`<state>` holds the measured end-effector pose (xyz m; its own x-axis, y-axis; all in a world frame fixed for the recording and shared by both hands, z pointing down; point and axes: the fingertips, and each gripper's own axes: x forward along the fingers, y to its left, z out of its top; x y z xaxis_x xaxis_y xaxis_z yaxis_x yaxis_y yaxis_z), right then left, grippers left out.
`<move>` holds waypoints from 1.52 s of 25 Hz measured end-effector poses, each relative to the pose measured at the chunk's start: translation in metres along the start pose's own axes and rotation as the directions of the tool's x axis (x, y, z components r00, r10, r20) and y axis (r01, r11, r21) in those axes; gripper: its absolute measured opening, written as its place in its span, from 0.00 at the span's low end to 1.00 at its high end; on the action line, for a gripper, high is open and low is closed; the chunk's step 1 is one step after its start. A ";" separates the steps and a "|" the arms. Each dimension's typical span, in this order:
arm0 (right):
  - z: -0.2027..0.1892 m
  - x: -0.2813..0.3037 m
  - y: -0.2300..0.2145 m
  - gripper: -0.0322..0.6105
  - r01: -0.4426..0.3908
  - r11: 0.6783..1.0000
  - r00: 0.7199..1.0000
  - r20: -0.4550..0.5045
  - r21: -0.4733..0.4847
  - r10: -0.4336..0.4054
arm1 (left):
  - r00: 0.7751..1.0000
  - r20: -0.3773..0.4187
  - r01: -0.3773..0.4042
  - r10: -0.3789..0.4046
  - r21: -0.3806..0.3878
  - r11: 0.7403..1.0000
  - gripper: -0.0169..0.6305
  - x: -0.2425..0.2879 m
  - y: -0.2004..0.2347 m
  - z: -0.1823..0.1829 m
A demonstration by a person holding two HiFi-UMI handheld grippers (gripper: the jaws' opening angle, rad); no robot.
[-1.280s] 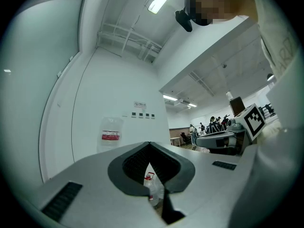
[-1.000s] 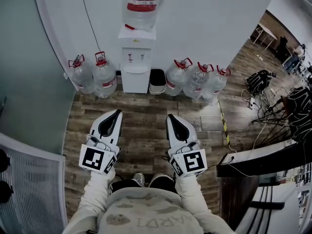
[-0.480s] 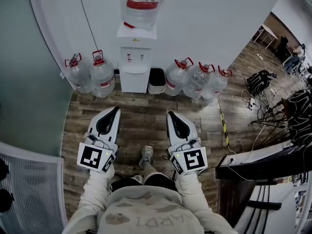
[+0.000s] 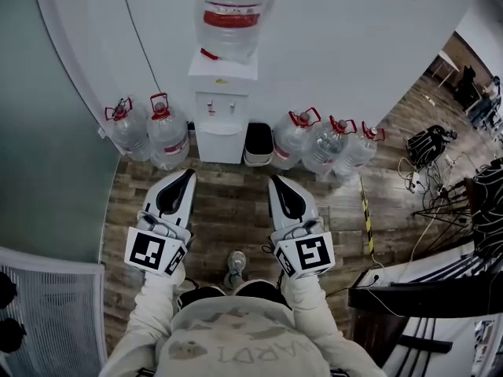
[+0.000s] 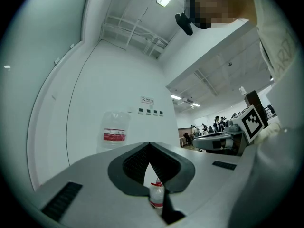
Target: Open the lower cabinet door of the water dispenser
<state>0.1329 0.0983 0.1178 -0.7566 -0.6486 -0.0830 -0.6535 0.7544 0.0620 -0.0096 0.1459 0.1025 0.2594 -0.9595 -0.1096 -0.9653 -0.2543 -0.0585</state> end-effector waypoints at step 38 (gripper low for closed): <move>-0.053 0.295 -0.126 0.06 0.087 0.995 0.996 -0.037 0.054 -0.085 | 0.994 -0.018 0.105 -0.105 0.012 0.994 0.03 0.237 0.211 -0.047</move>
<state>-0.0092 -0.1934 0.1377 -0.6988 -0.7135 -0.0512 -0.7145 0.6997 0.0006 -0.1534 -0.1407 0.1104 0.3590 -0.9295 -0.0848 -0.9322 -0.3526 -0.0821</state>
